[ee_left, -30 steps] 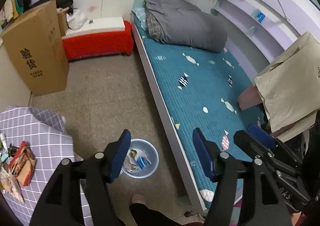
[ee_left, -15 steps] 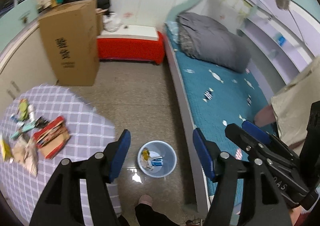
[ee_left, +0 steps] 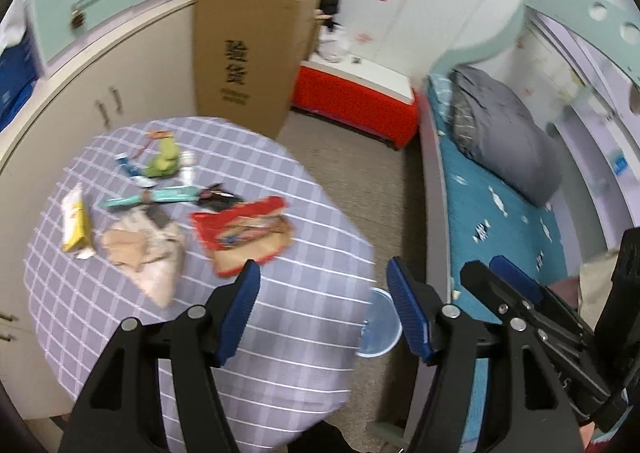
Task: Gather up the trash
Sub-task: 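Move both open tools back over the table trash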
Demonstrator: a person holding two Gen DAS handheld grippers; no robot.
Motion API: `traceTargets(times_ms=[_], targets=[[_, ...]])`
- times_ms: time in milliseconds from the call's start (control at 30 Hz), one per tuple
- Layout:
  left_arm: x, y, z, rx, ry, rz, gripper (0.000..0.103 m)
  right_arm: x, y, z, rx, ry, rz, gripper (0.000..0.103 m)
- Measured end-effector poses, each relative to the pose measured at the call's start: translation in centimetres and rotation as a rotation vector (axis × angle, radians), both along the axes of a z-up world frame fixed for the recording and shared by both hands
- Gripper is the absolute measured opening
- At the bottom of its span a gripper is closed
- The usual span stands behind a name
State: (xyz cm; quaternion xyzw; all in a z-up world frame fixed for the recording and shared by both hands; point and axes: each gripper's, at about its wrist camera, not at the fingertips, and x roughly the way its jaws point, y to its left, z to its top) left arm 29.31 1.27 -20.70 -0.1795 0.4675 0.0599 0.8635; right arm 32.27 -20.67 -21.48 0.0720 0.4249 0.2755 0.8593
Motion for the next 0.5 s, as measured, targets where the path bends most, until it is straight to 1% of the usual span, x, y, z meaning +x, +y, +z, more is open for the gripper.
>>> traceTargets(times_ms=[233, 367, 500], targets=[[-1.4, 10.3, -2.1, -0.018, 0.055, 0.087, 0.065, -1.2, 9.6, -1.8, -0.016, 0.043, 0.058, 0.069], [-2.6, 17.1, -4.3, -0.023, 0.110, 0.151, 0.066, -1.6, 15.2, -3.8, -0.029, 0.077, 0.089, 0.069], [-3.3, 22.2, -6.3, -0.029, 0.164, 0.201, 0.066, -1.9, 20.2, -5.6, -0.044, 0.109, 0.122, 0.069]])
